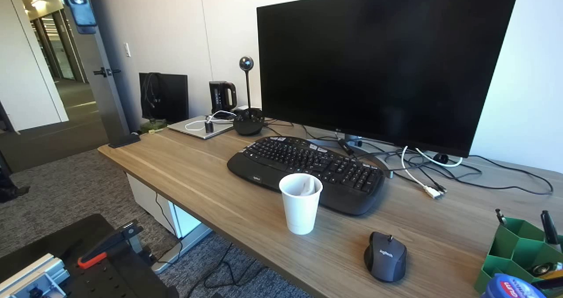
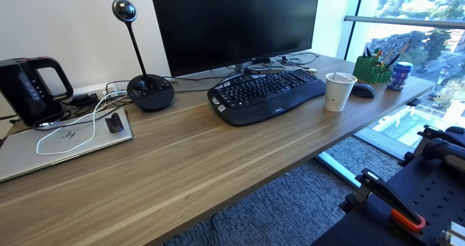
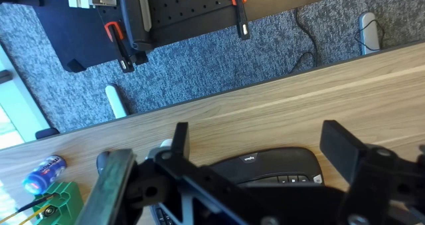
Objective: Pick the cup and slightly move it to the left on the desk
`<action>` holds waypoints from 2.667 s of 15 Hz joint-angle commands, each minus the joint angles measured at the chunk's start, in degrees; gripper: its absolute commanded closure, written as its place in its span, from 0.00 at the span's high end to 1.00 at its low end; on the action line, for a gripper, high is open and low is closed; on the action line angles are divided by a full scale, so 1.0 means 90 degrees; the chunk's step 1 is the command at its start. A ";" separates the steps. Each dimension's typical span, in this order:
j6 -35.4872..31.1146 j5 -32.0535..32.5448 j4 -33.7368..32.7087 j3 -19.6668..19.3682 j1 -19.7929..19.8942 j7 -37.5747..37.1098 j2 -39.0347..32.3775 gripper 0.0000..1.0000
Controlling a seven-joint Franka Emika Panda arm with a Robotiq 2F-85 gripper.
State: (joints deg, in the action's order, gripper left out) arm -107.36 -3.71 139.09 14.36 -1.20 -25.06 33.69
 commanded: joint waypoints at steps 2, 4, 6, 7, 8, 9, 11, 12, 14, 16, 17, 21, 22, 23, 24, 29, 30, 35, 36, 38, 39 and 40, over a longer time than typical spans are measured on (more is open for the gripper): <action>-0.0088 0.0139 -0.0170 -0.0207 0.0103 -0.0040 -0.0197 1.00; -0.0161 0.0081 -0.0181 -0.0299 0.0067 0.0104 -0.0221 1.00; -0.0237 -0.0187 -0.0175 -0.0491 -0.0105 0.0525 -0.0213 1.00; -0.0237 -0.0461 -0.0189 -0.0632 -0.0222 0.0806 -0.0217 1.00; -0.0268 -0.0654 -0.0180 -0.0717 -0.0299 0.1039 -0.0207 1.00; -0.0222 -0.0838 -0.0197 -0.0804 -0.0361 0.1257 -0.0216 1.00; -0.0096 -0.0974 -0.0209 -0.0904 -0.0463 0.1683 -0.0223 1.00; -0.0041 -0.0886 -0.0199 -0.0893 -0.0500 0.1884 -0.0208 1.00; -0.0001 -0.0772 -0.0198 -0.0880 -0.0547 0.2162 -0.0179 1.00; 0.0236 -0.0552 -0.0251 -0.0825 -0.0559 0.2368 -0.0180 1.00; 0.0314 -0.0447 -0.0249 -0.0802 -0.0577 0.2485 -0.0151 1.00; 0.0490 0.0266 -0.0281 -0.0580 -0.0580 0.2533 -0.0062 1.00; 0.0394 0.0440 -0.0261 -0.0528 -0.0574 0.2474 -0.0031 1.00; 0.0328 0.0529 -0.0245 -0.0513 -0.0583 0.2439 -0.0011 1.00; 0.0272 0.0619 -0.0238 -0.0486 -0.0570 0.2377 -0.0002 1.00; 0.0086 0.0567 -0.0230 -0.0450 -0.0538 0.1899 -0.0029 1.00; 0.0157 0.0412 -0.0292 -0.0443 -0.0518 0.1612 -0.0066 1.00; 0.0181 0.0513 -0.0214 -0.0499 -0.0563 0.1701 -0.0056 1.00; 0.0181 0.0512 -0.0216 -0.0499 -0.0563 0.1694 -0.0056 1.00; 0.0181 0.0510 -0.0216 -0.0498 -0.0562 0.1687 -0.0056 1.00; 0.0181 0.0510 -0.0216 -0.0498 -0.0562 0.1684 -0.0056 1.00; 0.0181 0.0510 -0.0217 -0.0498 -0.0562 0.1683 -0.0056 1.00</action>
State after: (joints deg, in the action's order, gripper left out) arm -105.89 0.86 137.29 9.90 -6.22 -9.89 33.24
